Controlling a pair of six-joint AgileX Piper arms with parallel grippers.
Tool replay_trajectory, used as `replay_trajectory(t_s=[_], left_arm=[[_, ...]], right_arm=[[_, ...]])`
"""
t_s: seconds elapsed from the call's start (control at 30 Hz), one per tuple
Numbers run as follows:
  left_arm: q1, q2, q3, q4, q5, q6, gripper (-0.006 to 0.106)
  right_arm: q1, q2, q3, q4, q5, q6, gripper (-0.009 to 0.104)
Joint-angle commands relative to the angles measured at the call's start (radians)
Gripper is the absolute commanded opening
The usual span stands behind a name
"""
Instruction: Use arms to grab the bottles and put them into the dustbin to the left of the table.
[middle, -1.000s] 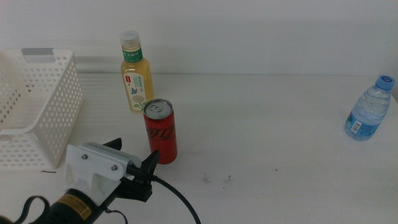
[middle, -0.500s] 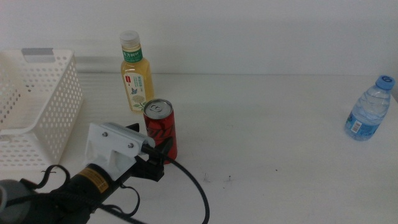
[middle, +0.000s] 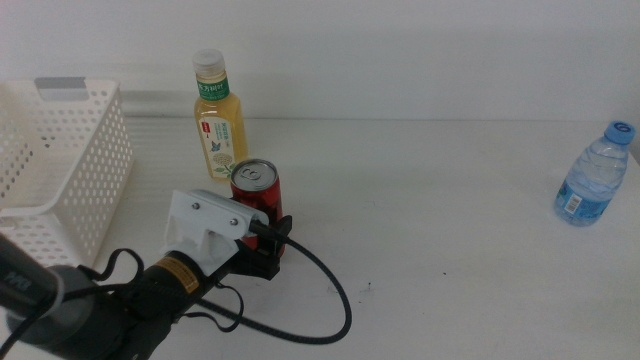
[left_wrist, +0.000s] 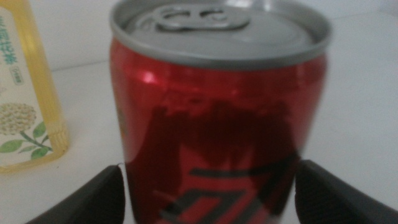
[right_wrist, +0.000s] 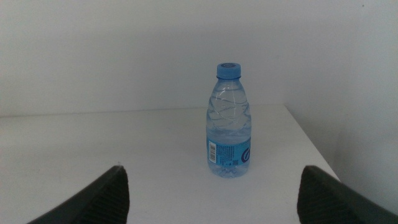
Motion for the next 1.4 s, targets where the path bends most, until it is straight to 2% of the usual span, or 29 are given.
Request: replay_trajectory(t_s=[0.0, 0.77, 0.87, 1.07, 1.17, 1.23, 1.37], left_arm=[[0.003, 0.023, -0.026, -0.001, -0.002, -0.010, 0.094], [0.003, 0.161, -0.160, -0.014, -0.025, -0.031, 0.092], [0.003, 0.161, -0.160, -0.004, -0.027, -0.031, 0.084], [0.003, 0.157, -0.160, 0.011, -0.032, -0.002, 0.052], [0.003, 0.135, -0.160, 0.020, -0.032, 0.019, 0.041], [0.003, 0.114, -0.160, 0.027, -0.019, 0.024, 0.036], [0.003, 0.046, -0.151, 0.056, 0.049, 0.022, 0.036]], right_arm=[[0.001, -0.004, 0.003, -0.005, -0.008, -0.007, 0.093], [0.001, -0.004, 0.003, -0.005, -0.008, -0.007, 0.093], [0.001, -0.004, 0.003, -0.005, -0.008, -0.007, 0.093], [0.001, -0.004, 0.003, -0.005, -0.008, -0.007, 0.093], [0.001, -0.004, 0.003, -0.005, -0.008, -0.007, 0.093], [0.001, -0.004, 0.003, -0.005, -0.008, -0.007, 0.093], [0.001, -0.004, 0.003, -0.005, -0.008, -0.007, 0.093]])
